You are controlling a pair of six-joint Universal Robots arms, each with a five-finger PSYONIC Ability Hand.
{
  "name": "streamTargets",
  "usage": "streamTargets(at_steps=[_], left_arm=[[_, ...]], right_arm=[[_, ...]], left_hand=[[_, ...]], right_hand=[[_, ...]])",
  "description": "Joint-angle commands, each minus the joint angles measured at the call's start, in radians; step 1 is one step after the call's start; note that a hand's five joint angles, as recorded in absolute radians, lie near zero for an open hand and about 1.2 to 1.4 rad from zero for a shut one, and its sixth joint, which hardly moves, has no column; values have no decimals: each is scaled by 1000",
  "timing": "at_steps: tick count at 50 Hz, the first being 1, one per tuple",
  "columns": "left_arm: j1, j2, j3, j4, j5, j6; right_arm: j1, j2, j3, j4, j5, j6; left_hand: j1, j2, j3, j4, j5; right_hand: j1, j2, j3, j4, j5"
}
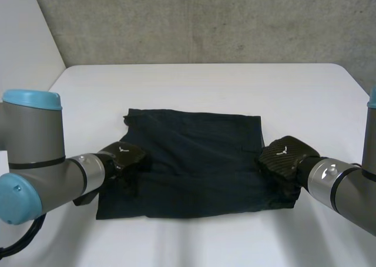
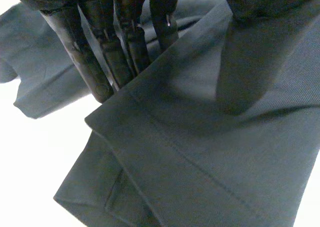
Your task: Fold the shorts.
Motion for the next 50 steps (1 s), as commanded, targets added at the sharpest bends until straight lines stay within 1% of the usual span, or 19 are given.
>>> streamTargets(at_steps=[1,6,8,14,18,21,25,27,29,30,31,33,35,38,42,43,46,47,50], left_arm=[[1,-23,31,10,-43,3],[-5,-11,85,31,-44,3],[-15,-8,140,48,-50,4],[-18,-49,313,89,-76,3],[-17,-189,480,125,-128,6],[-25,-284,612,157,-184,42],[-38,-417,766,230,-230,142],[-49,-503,829,264,-234,208],[-58,-540,854,270,-230,240],[-61,-555,861,274,-224,254],[-71,-575,866,278,-221,278],[-77,-583,867,286,-219,291],[-86,-583,861,298,-210,288],[-104,-574,851,301,-188,286],[-118,-470,796,292,-176,268],[-117,-417,748,292,-176,254],[-111,-327,650,292,-174,222],[-104,-265,575,292,-173,193],[-100,-172,454,290,-165,147]], right_arm=[[2,-5,-8,-1,1,-2],[14,7,-47,-30,4,-6],[15,33,-97,-81,14,-5],[15,177,-287,-232,35,4],[15,300,-413,-375,70,4],[15,420,-494,-507,95,-3],[19,564,-576,-634,89,-5],[32,642,-616,-693,81,-6],[40,691,-637,-728,64,-6],[40,711,-648,-745,57,-6],[40,743,-669,-766,58,-5],[43,765,-680,-771,61,-3],[45,761,-682,-770,67,6],[48,719,-670,-767,78,20],[43,578,-592,-718,110,95],[40,516,-556,-687,115,142],[34,435,-501,-618,112,216],[32,388,-469,-559,107,256],[29,331,-423,-463,106,308]], left_hand=[[621,630,631,637,641],[621,630,631,637,641],[621,630,631,637,641],[621,630,631,637,641],[621,630,631,637,641],[621,630,631,637,641],[621,630,631,637,641],[621,630,631,637,641],[604,613,614,620,624],[482,491,492,497,501],[82,92,93,98,102],[-351,-342,-341,-335,-332],[-601,-591,-590,-585,-581],[-601,-591,-590,-585,-581],[-601,-591,-590,-585,-581],[-601,-591,-590,-585,-581],[-597,-588,-587,-581,-577],[-580,-570,-569,-564,-560],[-547,-538,-537,-532,-528]], right_hand=[[425,225,189,204,227],[425,225,189,204,227],[425,225,189,204,227],[425,225,189,204,227],[425,225,189,204,227],[425,225,189,204,227],[425,225,189,204,227],[425,225,189,204,227],[425,225,189,204,227],[365,165,129,144,167],[-5,-205,-241,-226,-203],[-391,-591,-627,-612,-589],[-797,-997,-1033,-1018,-995],[-797,-997,-1033,-1018,-995],[-797,-997,-1033,-1018,-995],[-797,-997,-1033,-1018,-995],[-797,-997,-1033,-1018,-995],[-797,-997,-1033,-1018,-995],[-797,-997,-1033,-1018,-995]])
